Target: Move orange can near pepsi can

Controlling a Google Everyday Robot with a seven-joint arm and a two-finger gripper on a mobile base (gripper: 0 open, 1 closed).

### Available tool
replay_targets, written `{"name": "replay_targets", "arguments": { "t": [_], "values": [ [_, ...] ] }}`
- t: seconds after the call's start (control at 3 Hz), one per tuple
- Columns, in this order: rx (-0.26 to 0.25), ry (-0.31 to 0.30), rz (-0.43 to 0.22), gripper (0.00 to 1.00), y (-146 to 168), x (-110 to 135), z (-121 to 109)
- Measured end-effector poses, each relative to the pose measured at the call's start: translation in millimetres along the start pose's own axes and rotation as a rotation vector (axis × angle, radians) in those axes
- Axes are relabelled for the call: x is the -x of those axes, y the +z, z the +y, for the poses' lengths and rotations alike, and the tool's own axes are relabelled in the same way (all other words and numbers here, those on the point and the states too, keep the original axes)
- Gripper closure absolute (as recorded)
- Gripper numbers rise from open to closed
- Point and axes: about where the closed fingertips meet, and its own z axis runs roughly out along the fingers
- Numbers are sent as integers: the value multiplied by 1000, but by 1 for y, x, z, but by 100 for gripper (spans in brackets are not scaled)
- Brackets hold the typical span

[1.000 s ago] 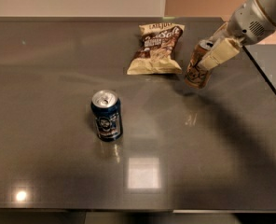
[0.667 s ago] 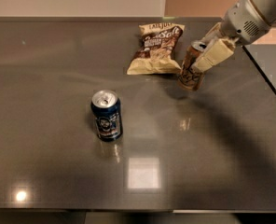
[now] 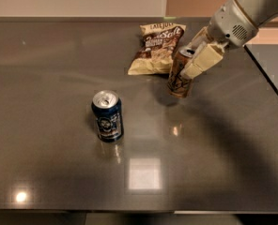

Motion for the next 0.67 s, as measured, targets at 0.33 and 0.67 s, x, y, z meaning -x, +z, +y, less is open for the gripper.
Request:
{"name": "replay_targets", "arguments": {
  "t": [0.33,0.67],
  "values": [
    [36,-45,0,100,10,11,15],
    [67,-93,1,100,20,23,34]
  ]
}}
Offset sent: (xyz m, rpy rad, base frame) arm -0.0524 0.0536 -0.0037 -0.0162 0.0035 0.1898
